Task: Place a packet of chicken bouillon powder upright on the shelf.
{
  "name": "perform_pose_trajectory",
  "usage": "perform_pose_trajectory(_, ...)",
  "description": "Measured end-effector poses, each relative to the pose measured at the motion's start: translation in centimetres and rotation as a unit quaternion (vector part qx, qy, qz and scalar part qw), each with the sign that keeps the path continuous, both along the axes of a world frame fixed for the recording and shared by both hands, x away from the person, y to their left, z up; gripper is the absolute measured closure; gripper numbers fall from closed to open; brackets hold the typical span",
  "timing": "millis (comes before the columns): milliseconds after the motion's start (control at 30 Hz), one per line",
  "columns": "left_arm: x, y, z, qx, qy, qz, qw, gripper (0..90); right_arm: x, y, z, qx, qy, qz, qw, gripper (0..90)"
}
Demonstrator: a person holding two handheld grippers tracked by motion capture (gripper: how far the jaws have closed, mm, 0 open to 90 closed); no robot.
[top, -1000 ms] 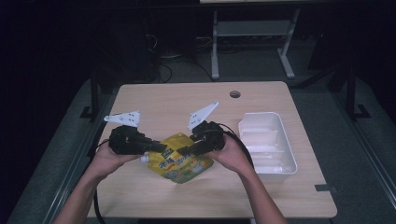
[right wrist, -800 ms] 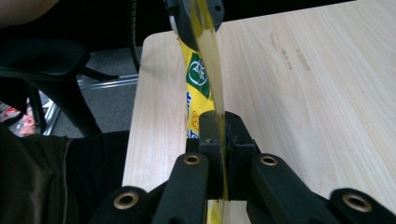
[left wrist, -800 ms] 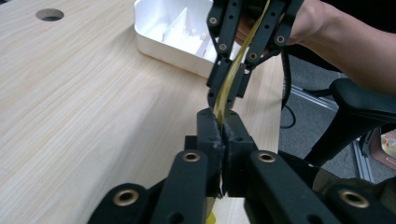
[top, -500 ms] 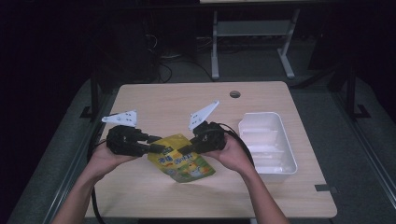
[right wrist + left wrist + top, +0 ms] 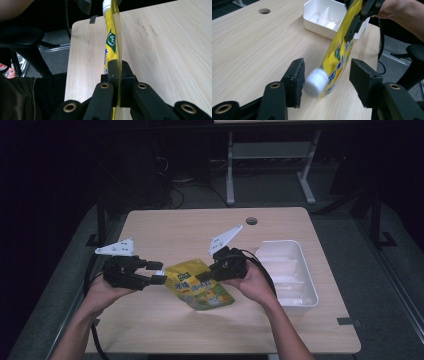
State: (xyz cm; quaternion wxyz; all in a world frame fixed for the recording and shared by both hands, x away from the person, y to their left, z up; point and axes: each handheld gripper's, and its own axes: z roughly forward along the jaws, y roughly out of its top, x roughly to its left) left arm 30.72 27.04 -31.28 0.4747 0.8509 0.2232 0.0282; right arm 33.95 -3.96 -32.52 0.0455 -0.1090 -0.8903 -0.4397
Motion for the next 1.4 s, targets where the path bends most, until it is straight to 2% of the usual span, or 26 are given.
perform_pose_trajectory(333,-0.5,1.5,-0.4,-0.008,-0.008,0.020,0.9997,42.0,0.4,-0.9,0.3,0.002,0.002,-0.021,0.9998,89.7)
perform_pose_trajectory(633,-1.3,2.5,-2.0,-0.008,-0.016,0.043,0.9989,41.6,0.5,-1.9,1.5,0.007,-0.004,-0.043,0.9991,89.6)
perform_pose_trajectory(900,-1.9,3.2,-4.1,0.000,-0.012,0.062,0.9980,37.6,0.6,-2.8,2.4,0.018,-0.007,-0.057,0.9982,89.6)
perform_pose_trajectory(1033,-2.2,3.5,-5.8,0.007,-0.007,0.069,0.9976,36.4,0.7,-3.0,2.9,0.021,-0.009,-0.060,0.9980,89.5)
perform_pose_trajectory(1100,-2.2,3.5,-6.0,0.008,-0.006,0.070,0.9975,36.1,0.8,-3.1,3.2,0.022,-0.011,-0.060,0.9979,89.5)
perform_pose_trajectory(1300,-2.6,3.4,-8.4,0.000,-0.002,0.087,0.9962,35.8,0.9,-3.6,3.9,0.026,-0.014,-0.068,0.9972,89.5)
perform_pose_trajectory(1400,-2.7,3.4,-9.6,0.018,0.005,0.094,0.9954,35.9,0.9,-3.8,4.1,0.026,-0.016,-0.070,0.9971,89.5)
